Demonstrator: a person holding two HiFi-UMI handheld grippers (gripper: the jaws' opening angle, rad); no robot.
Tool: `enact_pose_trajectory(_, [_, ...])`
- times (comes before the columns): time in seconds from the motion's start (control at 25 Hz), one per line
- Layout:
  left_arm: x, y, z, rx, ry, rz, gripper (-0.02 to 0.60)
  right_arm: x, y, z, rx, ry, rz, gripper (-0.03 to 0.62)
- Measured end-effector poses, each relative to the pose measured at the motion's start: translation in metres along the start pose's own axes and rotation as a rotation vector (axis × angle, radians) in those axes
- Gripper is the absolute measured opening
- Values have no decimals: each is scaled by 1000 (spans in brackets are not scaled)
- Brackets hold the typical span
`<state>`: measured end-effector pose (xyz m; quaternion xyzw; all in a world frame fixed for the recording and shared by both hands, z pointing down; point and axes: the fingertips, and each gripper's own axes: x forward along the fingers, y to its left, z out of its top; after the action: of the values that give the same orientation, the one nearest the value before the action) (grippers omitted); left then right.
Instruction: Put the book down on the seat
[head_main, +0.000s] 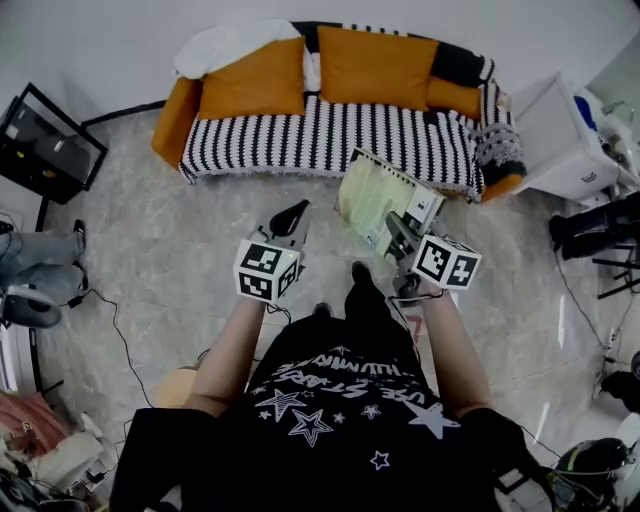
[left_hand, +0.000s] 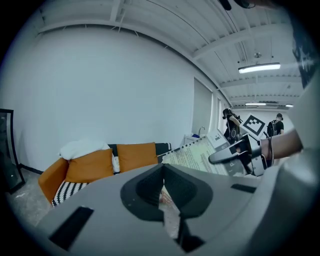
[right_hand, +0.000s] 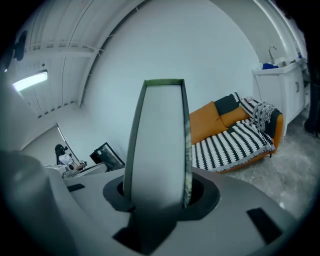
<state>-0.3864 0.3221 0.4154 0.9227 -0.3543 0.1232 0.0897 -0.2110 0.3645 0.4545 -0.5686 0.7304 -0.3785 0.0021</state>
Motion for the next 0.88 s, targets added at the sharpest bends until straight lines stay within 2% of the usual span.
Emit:
enact_pose_trajectory(0.64, [-11,19,12,-28,-43,-16,8,12,28,4,-133,-44,-19,175])
enact_pose_trajectory(0.76, [-13,20,14,-47,-68,-38,8,15,30,7,-140,-41,-25,175])
enact_pose_trajectory(0.88, [-8,26,15,-51,-62,-26,8,19,25,12,-124,-39,-34,175])
